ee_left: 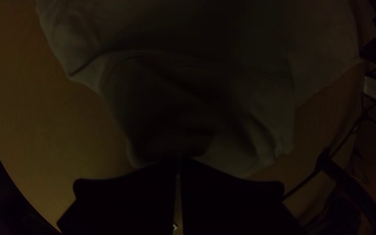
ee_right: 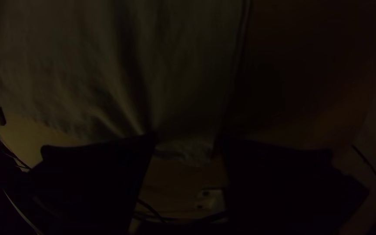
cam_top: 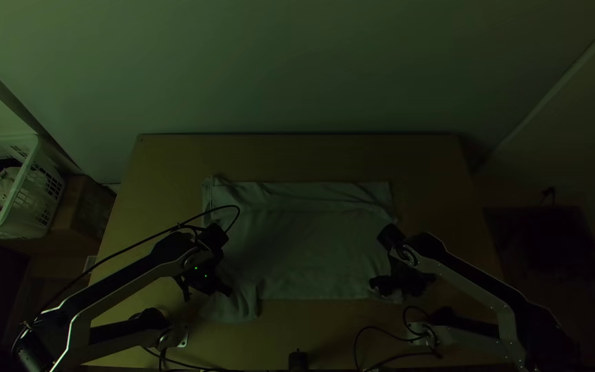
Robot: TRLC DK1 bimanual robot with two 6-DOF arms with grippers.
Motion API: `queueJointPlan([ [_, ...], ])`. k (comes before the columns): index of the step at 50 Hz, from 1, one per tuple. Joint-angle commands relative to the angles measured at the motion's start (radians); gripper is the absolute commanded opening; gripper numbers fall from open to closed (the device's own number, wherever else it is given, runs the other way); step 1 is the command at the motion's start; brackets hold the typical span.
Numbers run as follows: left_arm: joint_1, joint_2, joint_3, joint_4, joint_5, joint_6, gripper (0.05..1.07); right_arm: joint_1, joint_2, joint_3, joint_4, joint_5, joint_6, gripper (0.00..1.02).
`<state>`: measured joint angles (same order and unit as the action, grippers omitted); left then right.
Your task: Fold the t-shirt
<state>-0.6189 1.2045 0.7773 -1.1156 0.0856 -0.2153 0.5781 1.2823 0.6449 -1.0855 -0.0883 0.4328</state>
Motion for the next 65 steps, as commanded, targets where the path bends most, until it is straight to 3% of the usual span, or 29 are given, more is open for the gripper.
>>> queueJointPlan([
  [1,0.030,-0.025,0.025,-0.026,-0.007,0.028,0.08,0.029,0.034,-0.047,-0.013,-0.002,-0.026,0.30],
  [5,0.054,-0.031,0.033,-0.027,-0.007,0.037,0.08,0.037,0.034,-0.027,-0.002,0.012,-0.039,0.02],
  [14,0.159,-0.040,0.073,-0.032,-0.006,0.082,0.08,0.012,0.025,0.009,-0.014,0.028,-0.063,0.03],
  [20,0.234,-0.049,0.122,-0.055,-0.004,0.128,0.08,-0.063,-0.009,0.073,-0.065,0.032,-0.111,0.03],
  [33,0.363,-0.051,0.218,-0.078,-0.001,0.231,0.08,-0.100,-0.026,0.223,-0.079,0.039,-0.114,0.03],
  [55,0.443,0.112,0.471,-0.084,0.005,0.249,0.08,-0.279,0.124,0.447,-0.045,0.079,-0.187,0.03],
  [65,0.462,0.234,0.580,-0.066,0.023,0.235,0.08,-0.310,0.207,0.498,0.026,0.079,-0.190,0.03],
])
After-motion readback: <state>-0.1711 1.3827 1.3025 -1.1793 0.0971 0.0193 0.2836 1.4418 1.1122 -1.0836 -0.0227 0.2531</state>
